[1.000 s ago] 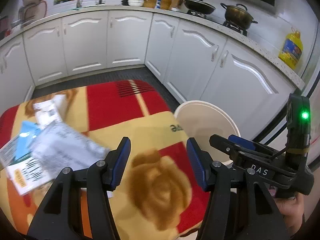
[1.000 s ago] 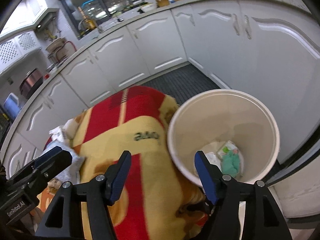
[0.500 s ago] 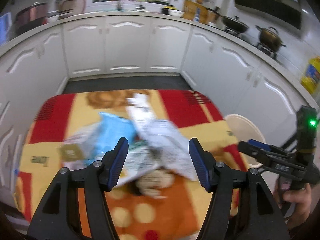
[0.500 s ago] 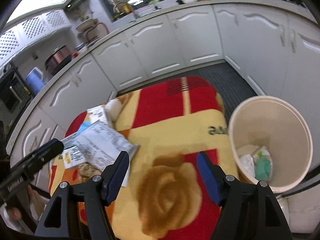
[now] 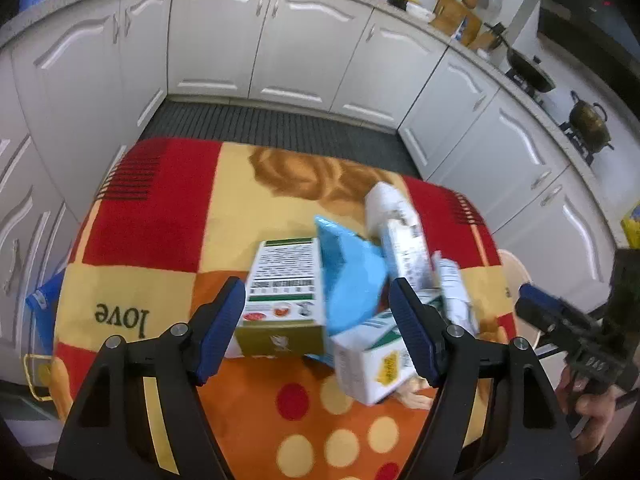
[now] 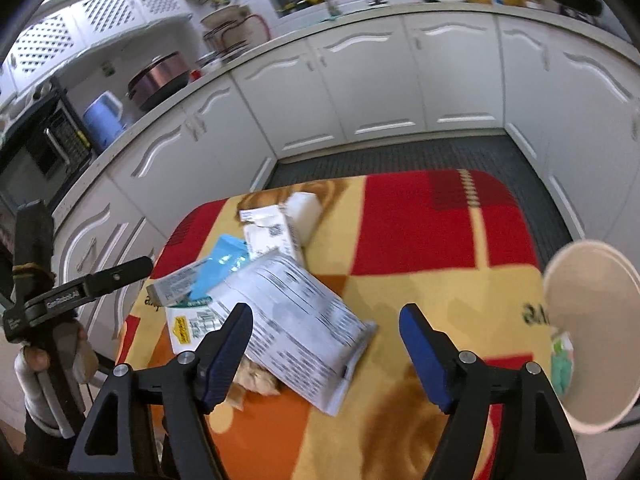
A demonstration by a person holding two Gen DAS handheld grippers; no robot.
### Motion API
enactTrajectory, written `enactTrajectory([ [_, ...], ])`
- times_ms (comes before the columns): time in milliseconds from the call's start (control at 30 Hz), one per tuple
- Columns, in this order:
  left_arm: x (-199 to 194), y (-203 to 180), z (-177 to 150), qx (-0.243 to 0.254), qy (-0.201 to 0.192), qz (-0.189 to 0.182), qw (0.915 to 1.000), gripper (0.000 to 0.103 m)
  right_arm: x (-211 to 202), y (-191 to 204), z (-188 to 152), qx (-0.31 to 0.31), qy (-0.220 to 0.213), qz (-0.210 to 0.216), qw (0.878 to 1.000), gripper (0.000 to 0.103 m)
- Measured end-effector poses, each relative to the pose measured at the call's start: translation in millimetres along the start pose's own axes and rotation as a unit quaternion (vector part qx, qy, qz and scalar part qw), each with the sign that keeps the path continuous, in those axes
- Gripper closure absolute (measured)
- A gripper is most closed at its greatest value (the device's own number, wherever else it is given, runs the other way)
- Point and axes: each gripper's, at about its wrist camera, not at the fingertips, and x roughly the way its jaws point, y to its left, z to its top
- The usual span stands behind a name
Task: Collect trash
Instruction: 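Grasp the Watermelon Frost medicine box with the left tool while the right tool grasps a white paper item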
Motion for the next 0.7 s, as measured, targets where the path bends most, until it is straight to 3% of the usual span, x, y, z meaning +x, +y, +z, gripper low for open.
enactTrajectory([
  [333, 36.0, 17.0, 2.0, -0.01, 0.056, 0.016, 0.9983, 0.029, 61.8, 5.1, 60.5, 0.018, 0.029, 0.014, 0.999, 0.029],
  [633, 52.0, 29.9, -4.1, -0.019, 0.082, 0.018, 0.9963, 0.029, 150.7, 7.4, 98.8, 0.052, 0.109, 0.0, 0.993, 0.029],
  [700, 53.6, 30.4, -6.0, -0.019, 0.085, 0.016, 0.9961, 0.029, 168.2, 2.1, 96.8, 0.073, 0.13, 0.006, 0.989, 0.037],
])
